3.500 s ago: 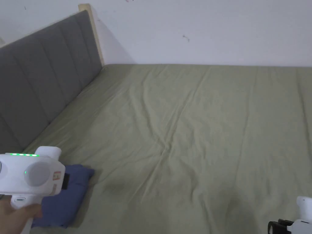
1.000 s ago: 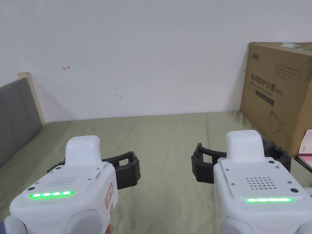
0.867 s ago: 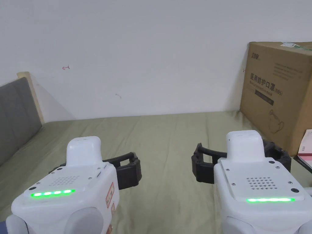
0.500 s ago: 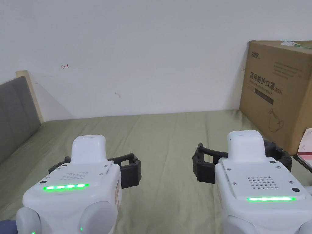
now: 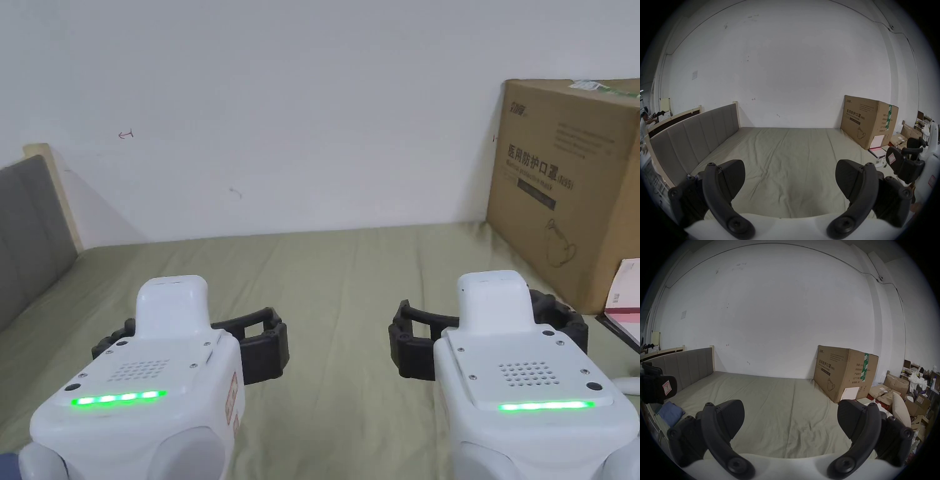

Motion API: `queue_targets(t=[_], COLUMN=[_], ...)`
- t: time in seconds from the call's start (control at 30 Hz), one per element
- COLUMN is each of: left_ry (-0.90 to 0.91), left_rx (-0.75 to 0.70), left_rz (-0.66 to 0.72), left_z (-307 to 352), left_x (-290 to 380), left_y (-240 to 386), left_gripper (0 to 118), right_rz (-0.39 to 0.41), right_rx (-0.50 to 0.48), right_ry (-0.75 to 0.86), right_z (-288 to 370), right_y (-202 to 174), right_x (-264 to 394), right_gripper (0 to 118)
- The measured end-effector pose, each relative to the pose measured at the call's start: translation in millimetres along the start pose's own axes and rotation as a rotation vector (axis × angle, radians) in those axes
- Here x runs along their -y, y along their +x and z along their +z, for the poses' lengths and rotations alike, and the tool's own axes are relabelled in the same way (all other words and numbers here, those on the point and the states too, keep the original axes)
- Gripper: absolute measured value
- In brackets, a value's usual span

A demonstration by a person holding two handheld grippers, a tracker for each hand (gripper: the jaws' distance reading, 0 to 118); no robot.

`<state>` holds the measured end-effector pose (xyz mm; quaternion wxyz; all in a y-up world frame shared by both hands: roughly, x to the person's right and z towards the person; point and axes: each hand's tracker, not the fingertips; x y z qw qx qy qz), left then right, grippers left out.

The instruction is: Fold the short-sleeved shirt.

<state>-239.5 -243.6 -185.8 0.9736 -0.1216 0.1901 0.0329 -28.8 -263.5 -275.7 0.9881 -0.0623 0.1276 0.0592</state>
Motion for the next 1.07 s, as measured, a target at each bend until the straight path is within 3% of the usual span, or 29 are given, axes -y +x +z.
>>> queue_targets(t=[0.3, 0.87, 1.07], left_ry=[0.025, 0.046, 0.077], left_rx=[-0.065, 0.022, -0.018], left_rz=[-0.082, -0.024, -0.052], left_z=[0.5, 4.7, 4.9], left_x=[2.7, 4.2, 5.1], left_y=[8.6, 3.4, 6.9], left_gripper=[114, 115, 115], right_rz=[-0.005, -0.023, -0.030], right_rx=[0.000, 0.004, 0.007], right_ry=[-0.018, -0.029, -0.029], right_z=[-3.6, -3.3, -3.9], right_y=[3.1, 6.5, 8.3], right_x=[5.5, 6.6, 7.3], right_gripper=[114, 114, 114])
